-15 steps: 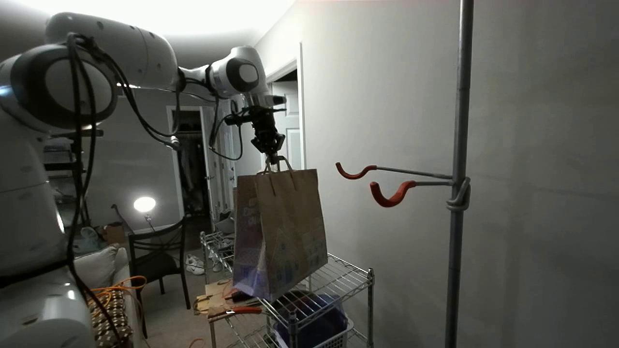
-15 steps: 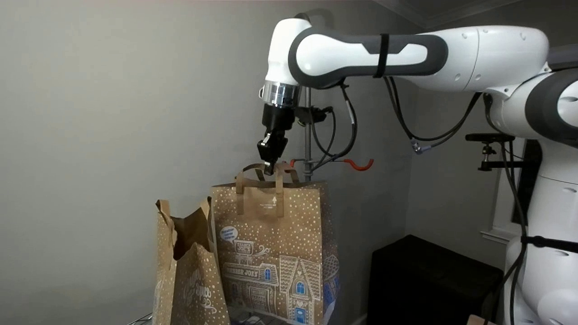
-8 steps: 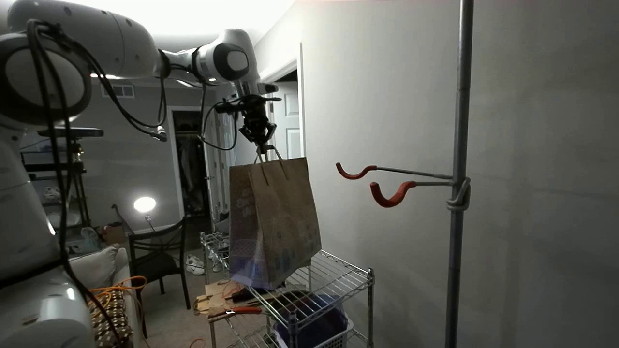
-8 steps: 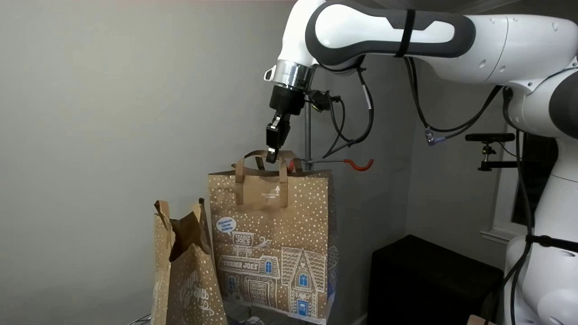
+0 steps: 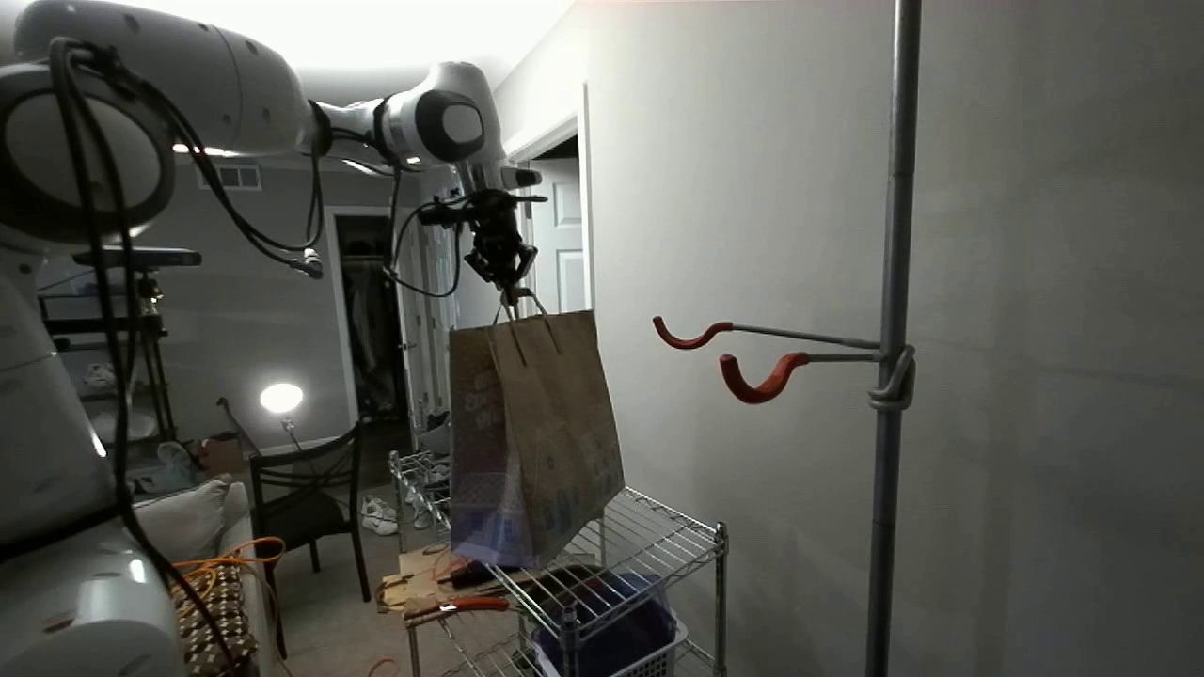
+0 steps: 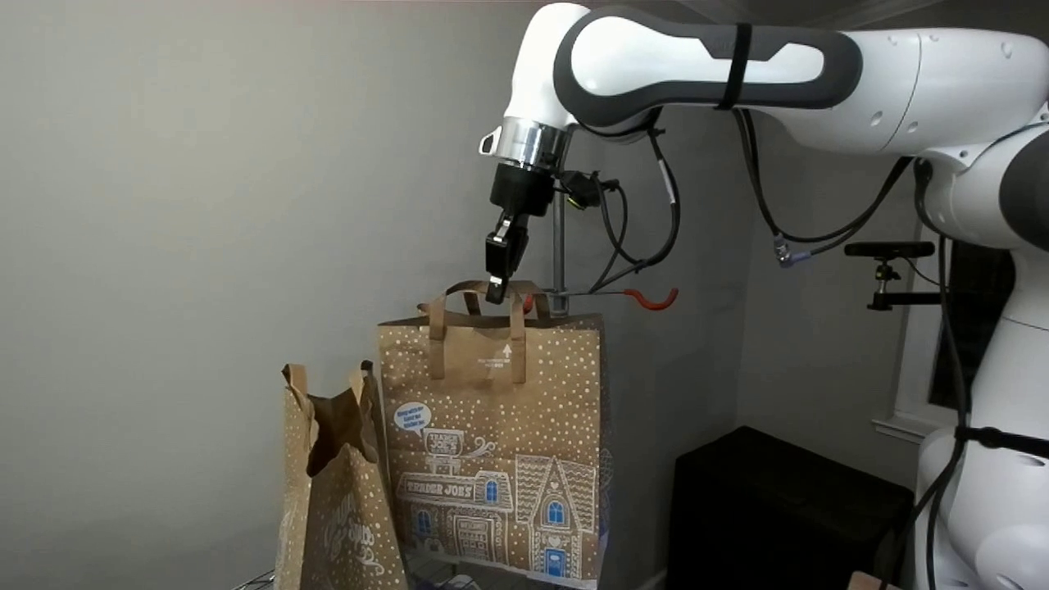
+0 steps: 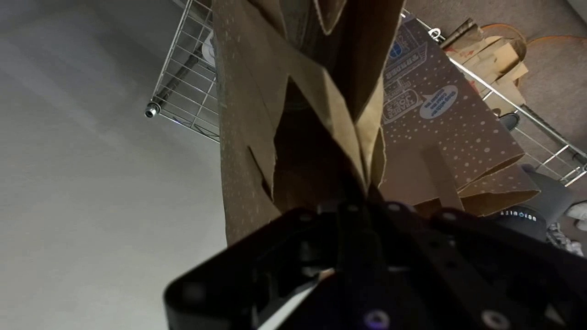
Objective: Put the paper bags on the hanger
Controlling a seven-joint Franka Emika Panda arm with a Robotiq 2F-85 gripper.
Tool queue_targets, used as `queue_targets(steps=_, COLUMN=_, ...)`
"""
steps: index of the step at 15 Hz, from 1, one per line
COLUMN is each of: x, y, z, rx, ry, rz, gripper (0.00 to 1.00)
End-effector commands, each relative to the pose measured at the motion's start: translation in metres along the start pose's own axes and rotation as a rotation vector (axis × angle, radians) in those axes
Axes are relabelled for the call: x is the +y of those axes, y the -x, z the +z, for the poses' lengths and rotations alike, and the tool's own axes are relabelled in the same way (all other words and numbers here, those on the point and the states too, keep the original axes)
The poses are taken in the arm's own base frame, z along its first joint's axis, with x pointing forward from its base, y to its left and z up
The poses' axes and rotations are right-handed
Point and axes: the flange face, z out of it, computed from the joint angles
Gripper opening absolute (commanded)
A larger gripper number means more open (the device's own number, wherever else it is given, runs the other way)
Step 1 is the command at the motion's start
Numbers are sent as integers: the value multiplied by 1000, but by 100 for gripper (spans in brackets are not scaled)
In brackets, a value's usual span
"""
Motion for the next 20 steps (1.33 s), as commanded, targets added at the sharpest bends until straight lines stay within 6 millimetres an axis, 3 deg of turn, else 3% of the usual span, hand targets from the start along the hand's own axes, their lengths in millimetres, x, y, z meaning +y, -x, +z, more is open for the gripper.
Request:
queue_targets(steps=1, x=1, y=45, z=9, rx=-5, ry=-30, rz=5, gripper=1)
queue_targets(steps=7, x=23, y=130, z=28, rx=-100, ry=29, rz=-20, gripper=1)
queue_targets(steps=10, x=51, y=163, z=30, rx=-127, ry=107, rz=2, gripper=1)
queue_targets(steps=19, x=148, y=242, z=1, rx=-81, ry=185, rz=22, gripper=1)
queue_targets(steps=20, x=136, y=225, z=6, rx=-102, ry=158, rz=46, gripper=1)
